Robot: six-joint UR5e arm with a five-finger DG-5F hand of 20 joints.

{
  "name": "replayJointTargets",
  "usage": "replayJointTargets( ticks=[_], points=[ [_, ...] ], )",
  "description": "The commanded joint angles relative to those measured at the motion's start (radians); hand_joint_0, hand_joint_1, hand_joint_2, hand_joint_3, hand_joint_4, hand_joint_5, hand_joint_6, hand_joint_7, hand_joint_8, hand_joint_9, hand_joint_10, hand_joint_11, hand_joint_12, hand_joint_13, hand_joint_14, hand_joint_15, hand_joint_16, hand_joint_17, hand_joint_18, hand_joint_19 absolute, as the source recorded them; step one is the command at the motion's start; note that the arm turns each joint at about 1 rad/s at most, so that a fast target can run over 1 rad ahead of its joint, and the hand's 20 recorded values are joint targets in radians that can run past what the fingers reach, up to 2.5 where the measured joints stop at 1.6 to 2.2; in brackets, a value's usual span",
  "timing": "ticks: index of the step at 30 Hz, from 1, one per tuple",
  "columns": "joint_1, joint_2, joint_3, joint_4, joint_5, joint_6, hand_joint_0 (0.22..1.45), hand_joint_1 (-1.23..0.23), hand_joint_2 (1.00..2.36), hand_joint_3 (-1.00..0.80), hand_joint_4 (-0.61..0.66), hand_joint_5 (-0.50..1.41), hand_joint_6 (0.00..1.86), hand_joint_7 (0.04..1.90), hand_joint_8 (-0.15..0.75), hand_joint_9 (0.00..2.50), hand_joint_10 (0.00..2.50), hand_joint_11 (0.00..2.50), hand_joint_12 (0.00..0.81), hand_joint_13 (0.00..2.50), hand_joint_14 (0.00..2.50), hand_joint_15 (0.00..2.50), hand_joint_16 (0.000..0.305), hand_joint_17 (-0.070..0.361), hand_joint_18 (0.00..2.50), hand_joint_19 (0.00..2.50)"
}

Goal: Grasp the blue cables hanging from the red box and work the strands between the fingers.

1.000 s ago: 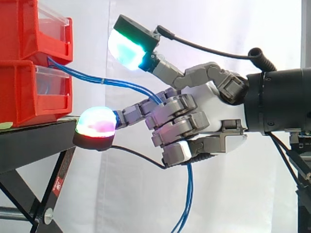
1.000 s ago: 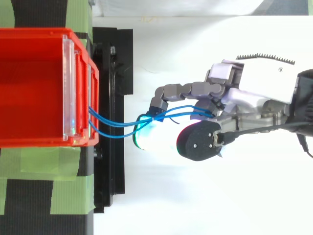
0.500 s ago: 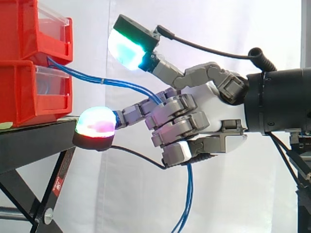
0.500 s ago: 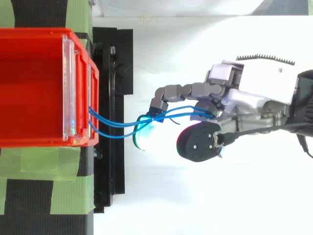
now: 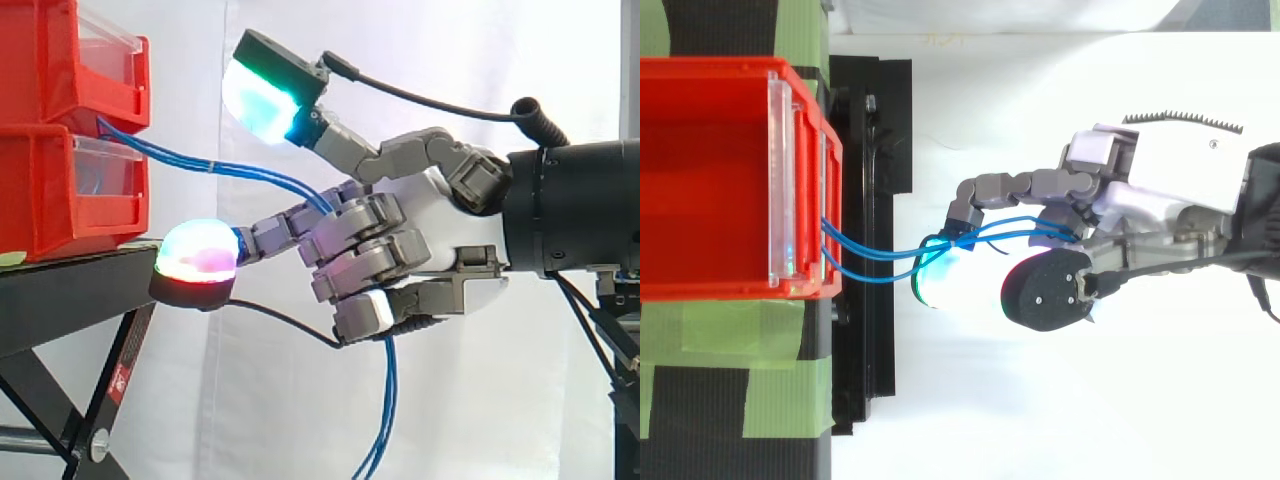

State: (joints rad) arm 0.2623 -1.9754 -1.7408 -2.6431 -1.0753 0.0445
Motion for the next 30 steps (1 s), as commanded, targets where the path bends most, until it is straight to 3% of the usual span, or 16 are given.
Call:
replayJointTargets(
  ticks=[1, 30],
  points=[
    [0.000, 0.000, 0.000, 0.000, 0.000, 0.000, 0.68, -0.46, 1.00, -1.00, 0.33, 0.19, 0.08, 1.28, 0.499, 1.73, 2.50, 2.50, 0.588, 1.86, 2.50, 1.56, 0.232, 0.174, 2.46, 0.72],
    [0.000, 0.000, 0.000, -0.001, 0.000, 0.000, 0.75, -0.53, 1.00, -1.00, 0.27, 0.19, 0.14, 1.28, 0.499, 1.73, 2.50, 2.50, 0.588, 1.86, 2.50, 1.56, 0.232, 0.174, 2.46, 0.72]
  ],
)
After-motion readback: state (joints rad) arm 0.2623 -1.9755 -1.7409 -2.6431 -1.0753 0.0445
